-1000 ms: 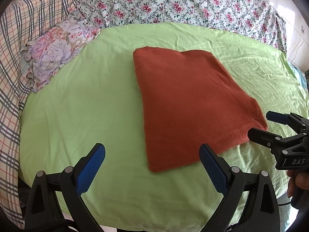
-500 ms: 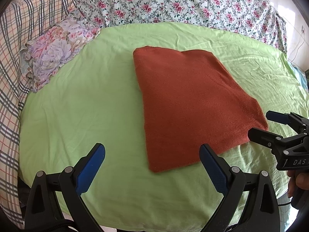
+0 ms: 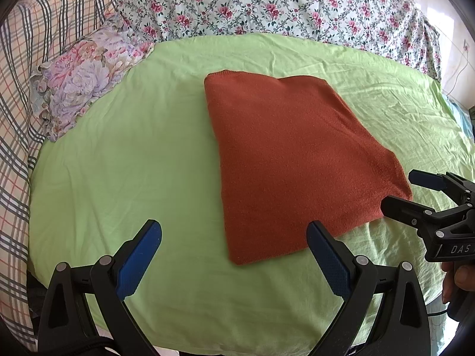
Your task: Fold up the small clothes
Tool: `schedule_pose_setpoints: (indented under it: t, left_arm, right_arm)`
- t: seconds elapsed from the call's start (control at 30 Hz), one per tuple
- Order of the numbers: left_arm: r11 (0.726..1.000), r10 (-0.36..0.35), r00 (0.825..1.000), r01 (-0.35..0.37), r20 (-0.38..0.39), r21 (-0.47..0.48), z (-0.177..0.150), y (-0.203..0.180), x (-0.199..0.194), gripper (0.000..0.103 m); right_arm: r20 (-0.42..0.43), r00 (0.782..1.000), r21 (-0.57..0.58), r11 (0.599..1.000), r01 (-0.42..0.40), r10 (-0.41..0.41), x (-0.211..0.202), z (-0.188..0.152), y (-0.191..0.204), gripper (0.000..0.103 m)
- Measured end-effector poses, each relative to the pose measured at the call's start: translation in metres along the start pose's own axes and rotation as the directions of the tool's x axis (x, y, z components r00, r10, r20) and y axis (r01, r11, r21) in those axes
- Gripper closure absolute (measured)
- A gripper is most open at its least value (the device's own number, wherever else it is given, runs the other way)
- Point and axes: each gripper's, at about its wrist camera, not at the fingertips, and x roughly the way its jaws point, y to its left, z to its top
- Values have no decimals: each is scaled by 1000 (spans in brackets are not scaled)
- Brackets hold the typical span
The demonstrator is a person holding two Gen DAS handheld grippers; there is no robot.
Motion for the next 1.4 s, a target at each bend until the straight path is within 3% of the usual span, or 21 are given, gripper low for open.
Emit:
schedule_pose_setpoints:
  t: [1.4]
  left_arm:
    - [1000,-4,1000,4,3,21,13,-7,10,4]
  right_arm:
    - [20,1000,-7,1000,-3,3,2,19,-8,2]
